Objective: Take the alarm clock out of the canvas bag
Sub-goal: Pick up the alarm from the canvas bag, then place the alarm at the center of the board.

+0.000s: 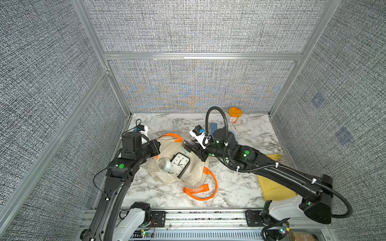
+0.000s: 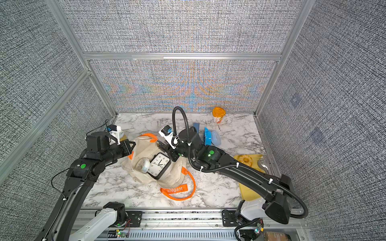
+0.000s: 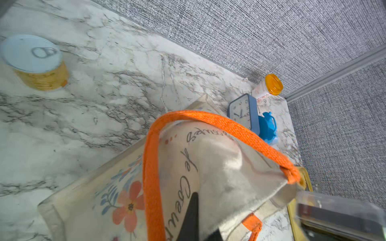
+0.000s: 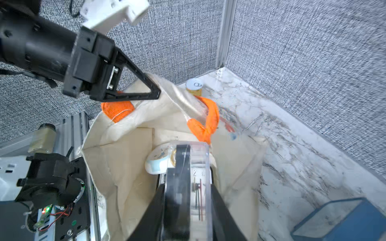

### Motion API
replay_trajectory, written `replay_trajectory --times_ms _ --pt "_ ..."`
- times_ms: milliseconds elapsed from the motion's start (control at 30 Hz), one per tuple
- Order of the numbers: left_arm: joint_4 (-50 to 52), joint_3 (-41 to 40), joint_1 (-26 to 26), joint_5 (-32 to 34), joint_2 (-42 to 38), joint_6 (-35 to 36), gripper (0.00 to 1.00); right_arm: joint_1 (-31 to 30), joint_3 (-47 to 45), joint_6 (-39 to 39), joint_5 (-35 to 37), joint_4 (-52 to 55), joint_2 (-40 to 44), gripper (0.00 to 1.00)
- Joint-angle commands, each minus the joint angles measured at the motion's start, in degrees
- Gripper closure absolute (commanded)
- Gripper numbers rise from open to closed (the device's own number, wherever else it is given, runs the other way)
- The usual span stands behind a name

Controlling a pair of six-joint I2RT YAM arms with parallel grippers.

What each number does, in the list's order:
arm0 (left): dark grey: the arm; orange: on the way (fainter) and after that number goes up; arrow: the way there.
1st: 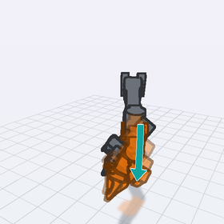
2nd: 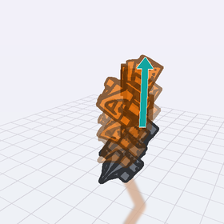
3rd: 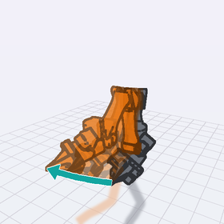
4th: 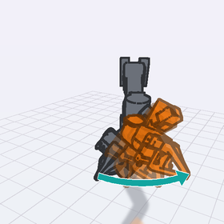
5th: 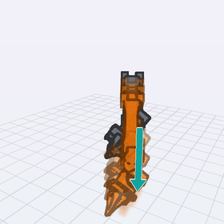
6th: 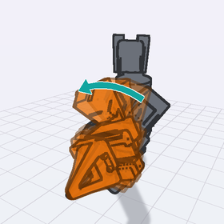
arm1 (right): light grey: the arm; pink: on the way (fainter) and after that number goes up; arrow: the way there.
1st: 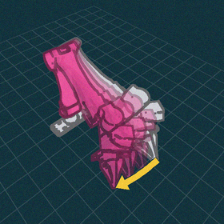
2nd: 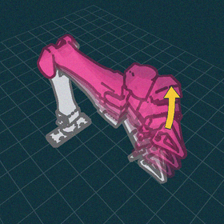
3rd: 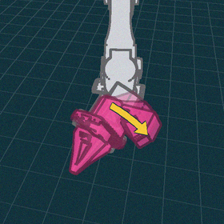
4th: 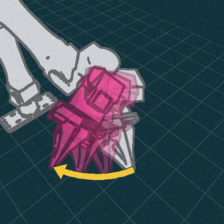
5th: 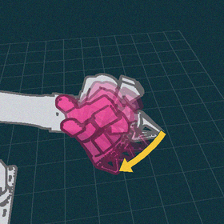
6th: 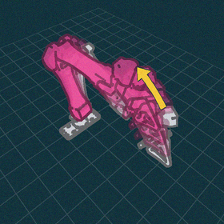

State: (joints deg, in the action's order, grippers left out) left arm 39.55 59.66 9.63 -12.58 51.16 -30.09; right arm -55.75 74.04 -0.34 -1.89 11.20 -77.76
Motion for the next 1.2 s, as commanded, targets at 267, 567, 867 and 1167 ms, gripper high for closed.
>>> replay_trajectory --times_ms 267,567,867,1167 --pt "4.5 1.1 -3.5 12.9 -2.3 -3.6 0.99 7.1 -2.7 -6.9 12.2 3.4 2.5 0.70" --pt "5.5 2.3 -3.6 14.0 -2.7 -2.1 0.99 13.5 -0.2 -9.2 15.6 -3.1 -9.9 0.69" --pt "-0.8 -3.1 -3.8 7.1 -3.4 -3.4 0.98 14.7 6.4 -16.2 21.1 -5.3 -24.8 0.67" --pt "-6.8 -7.8 -3.8 0.5 -3.6 -3.9 0.98 14.9 11.6 -22.3 25.1 -8.5 -37.0 0.67"
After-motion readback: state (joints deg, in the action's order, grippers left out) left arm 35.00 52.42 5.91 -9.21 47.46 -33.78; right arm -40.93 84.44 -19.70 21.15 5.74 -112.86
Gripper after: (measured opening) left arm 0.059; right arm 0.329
